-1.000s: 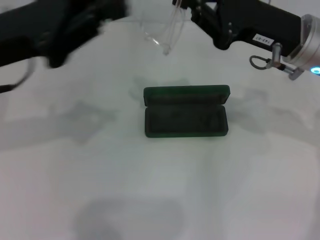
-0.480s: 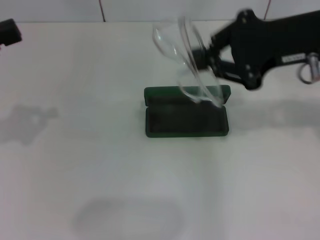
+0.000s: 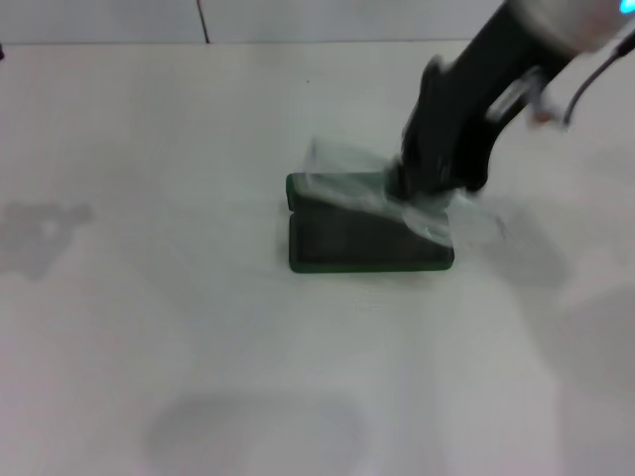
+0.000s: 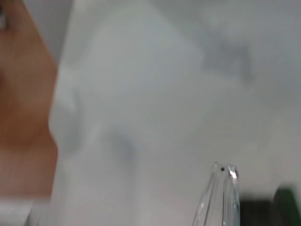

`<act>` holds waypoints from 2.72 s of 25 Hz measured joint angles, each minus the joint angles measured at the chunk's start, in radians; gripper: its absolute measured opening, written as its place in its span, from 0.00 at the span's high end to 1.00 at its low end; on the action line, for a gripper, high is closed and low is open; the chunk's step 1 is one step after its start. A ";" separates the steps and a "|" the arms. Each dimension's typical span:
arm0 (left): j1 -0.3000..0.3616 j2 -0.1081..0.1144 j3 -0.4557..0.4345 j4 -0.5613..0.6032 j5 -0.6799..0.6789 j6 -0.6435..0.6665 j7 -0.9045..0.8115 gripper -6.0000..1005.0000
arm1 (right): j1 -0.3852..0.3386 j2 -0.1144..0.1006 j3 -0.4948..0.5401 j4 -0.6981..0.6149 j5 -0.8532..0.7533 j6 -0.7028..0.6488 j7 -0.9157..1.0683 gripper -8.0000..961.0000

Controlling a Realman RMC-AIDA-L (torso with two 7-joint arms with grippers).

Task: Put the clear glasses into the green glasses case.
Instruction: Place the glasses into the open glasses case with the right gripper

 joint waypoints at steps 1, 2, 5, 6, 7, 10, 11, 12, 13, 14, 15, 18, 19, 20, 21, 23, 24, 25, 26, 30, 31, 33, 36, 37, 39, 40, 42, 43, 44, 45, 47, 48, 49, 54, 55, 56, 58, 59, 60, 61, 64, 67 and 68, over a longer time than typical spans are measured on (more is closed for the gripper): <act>0.000 -0.002 0.000 -0.001 0.000 0.000 0.002 0.95 | 0.027 0.007 -0.034 0.048 -0.036 0.007 0.000 0.93; 0.000 -0.005 0.000 -0.005 0.001 -0.001 0.007 0.95 | 0.052 0.007 -0.082 0.102 -0.052 0.031 0.000 0.93; -0.002 -0.011 -0.001 -0.020 0.001 -0.002 0.023 0.95 | 0.095 0.007 -0.204 0.223 -0.071 0.126 -0.013 0.93; -0.001 -0.013 -0.001 -0.024 0.001 -0.002 0.028 0.95 | 0.100 0.007 -0.235 0.243 -0.075 0.152 -0.018 0.93; 0.000 -0.016 -0.001 -0.027 0.001 -0.002 0.033 0.95 | 0.101 0.008 -0.268 0.257 -0.077 0.184 -0.022 0.93; 0.004 -0.020 -0.001 -0.033 0.001 -0.003 0.040 0.95 | 0.098 0.008 -0.336 0.281 -0.083 0.246 -0.029 0.93; 0.005 -0.020 -0.002 -0.035 0.001 -0.003 0.041 0.95 | 0.095 0.008 -0.357 0.285 -0.084 0.265 -0.030 0.93; 0.005 -0.020 -0.002 -0.037 0.001 -0.003 0.042 0.95 | 0.090 0.009 -0.379 0.288 -0.087 0.285 -0.031 0.93; 0.005 -0.020 -0.002 -0.038 0.001 -0.004 0.043 0.95 | 0.084 0.009 -0.406 0.290 -0.090 0.310 -0.031 0.93; 0.005 -0.020 -0.002 -0.038 0.001 -0.004 0.043 0.95 | 0.080 0.009 -0.425 0.293 -0.093 0.328 -0.031 0.93; 0.004 -0.020 -0.003 -0.038 0.001 -0.006 0.043 0.95 | 0.078 0.009 -0.440 0.297 -0.095 0.345 -0.030 0.93; 0.000 -0.020 -0.004 -0.038 0.001 -0.007 0.043 0.95 | 0.070 0.009 -0.489 0.307 -0.099 0.395 -0.027 0.93; -0.002 -0.020 -0.004 -0.038 0.001 -0.007 0.043 0.95 | 0.068 0.009 -0.506 0.308 -0.103 0.410 -0.026 0.93; -0.002 -0.020 -0.004 -0.038 0.001 -0.007 0.043 0.95 | 0.067 0.009 -0.518 0.308 -0.107 0.424 -0.024 0.93; -0.003 -0.020 -0.004 -0.038 0.001 -0.007 0.043 0.95 | 0.067 0.009 -0.527 0.308 -0.111 0.432 -0.022 0.93; -0.004 -0.019 -0.004 -0.038 0.001 -0.007 0.043 0.95 | 0.067 0.009 -0.543 0.308 -0.121 0.450 -0.019 0.93; -0.005 -0.019 -0.004 -0.038 0.001 -0.008 0.043 0.95 | 0.067 0.009 -0.547 0.309 -0.126 0.457 -0.018 0.93; -0.005 -0.019 -0.004 -0.038 0.001 -0.009 0.043 0.95 | 0.067 0.009 -0.550 0.309 -0.132 0.464 -0.018 0.93; -0.005 -0.019 -0.004 -0.038 0.001 -0.011 0.043 0.95 | 0.068 0.009 -0.554 0.309 -0.137 0.470 -0.016 0.93; -0.005 -0.018 -0.004 -0.038 0.001 -0.017 0.043 0.95 | 0.076 0.008 -0.581 0.310 -0.153 0.493 -0.012 0.93; -0.005 -0.018 -0.004 -0.038 0.001 -0.017 0.043 0.95 | 0.078 0.009 -0.586 0.311 -0.153 0.496 -0.011 0.93; -0.005 -0.019 -0.004 -0.038 0.001 -0.017 0.044 0.95 | 0.079 0.008 -0.603 0.311 -0.155 0.509 -0.011 0.93; -0.005 -0.019 -0.004 -0.038 0.002 -0.017 0.046 0.95 | 0.080 0.008 -0.625 0.313 -0.162 0.531 -0.011 0.93; -0.005 -0.019 -0.004 -0.038 0.002 -0.018 0.046 0.95 | 0.081 0.008 -0.628 0.315 -0.162 0.534 -0.011 0.93; -0.005 -0.020 -0.004 -0.038 0.002 -0.017 0.046 0.95 | 0.086 0.008 -0.633 0.319 -0.163 0.539 -0.011 0.93; -0.006 -0.020 -0.004 -0.038 0.002 -0.018 0.046 0.95 | 0.088 0.008 -0.635 0.320 -0.163 0.542 -0.011 0.93; -0.008 -0.020 -0.004 -0.038 0.002 -0.017 0.046 0.95 | 0.089 0.008 -0.641 0.322 -0.163 0.549 -0.010 0.93; -0.008 -0.020 -0.004 -0.038 0.002 -0.017 0.046 0.95 | 0.089 0.008 -0.646 0.322 -0.163 0.554 -0.010 0.93; -0.009 -0.020 -0.004 -0.038 0.002 -0.017 0.046 0.95 | 0.089 0.008 -0.646 0.322 -0.163 0.554 -0.010 0.93; -0.011 -0.020 -0.004 -0.038 0.002 -0.017 0.046 0.95 | 0.089 0.009 -0.658 0.326 -0.163 0.564 -0.010 0.93; -0.013 -0.021 -0.004 -0.038 0.002 -0.017 0.046 0.95 | 0.089 0.008 -0.671 0.334 -0.164 0.573 -0.010 0.93; -0.013 -0.021 -0.004 -0.038 0.002 -0.017 0.046 0.95 | 0.089 0.009 -0.676 0.338 -0.164 0.577 -0.010 0.93; -0.014 -0.021 -0.004 -0.038 0.002 -0.017 0.046 0.95 | 0.089 0.009 -0.681 0.341 -0.164 0.580 -0.009 0.93; -0.014 -0.023 -0.004 -0.039 0.002 -0.017 0.046 0.95 | 0.088 0.009 -0.689 0.346 -0.164 0.588 -0.008 0.93; -0.014 -0.023 -0.004 -0.039 0.002 -0.017 0.046 0.95 | 0.088 0.009 -0.689 0.346 -0.164 0.589 -0.007 0.93; -0.014 -0.023 -0.004 -0.039 0.002 -0.017 0.046 0.95 | 0.088 0.008 -0.689 0.346 -0.164 0.589 -0.007 0.93; -0.013 -0.023 -0.004 -0.040 0.002 -0.017 0.046 0.95 | 0.087 0.009 -0.689 0.346 -0.164 0.589 -0.007 0.93; -0.013 -0.023 -0.004 -0.040 0.002 -0.017 0.046 0.95 | 0.087 0.008 -0.689 0.346 -0.164 0.589 -0.007 0.93; -0.013 -0.024 -0.004 -0.040 0.002 -0.017 0.046 0.95 | 0.087 0.008 -0.690 0.346 -0.164 0.589 -0.006 0.93; -0.012 -0.024 -0.004 -0.040 0.002 -0.017 0.046 0.95 | 0.087 0.008 -0.690 0.346 -0.164 0.589 -0.006 0.93; -0.011 -0.024 -0.004 -0.040 0.002 -0.017 0.046 0.95 | 0.087 0.008 -0.690 0.346 -0.164 0.590 -0.004 0.92; -0.009 -0.024 -0.004 -0.040 0.002 -0.017 0.046 0.95 | 0.087 0.008 -0.691 0.346 -0.164 0.594 0.000 0.92; -0.009 -0.024 -0.004 -0.040 0.002 -0.017 0.047 0.95 | 0.087 0.008 -0.692 0.346 -0.164 0.597 0.002 0.92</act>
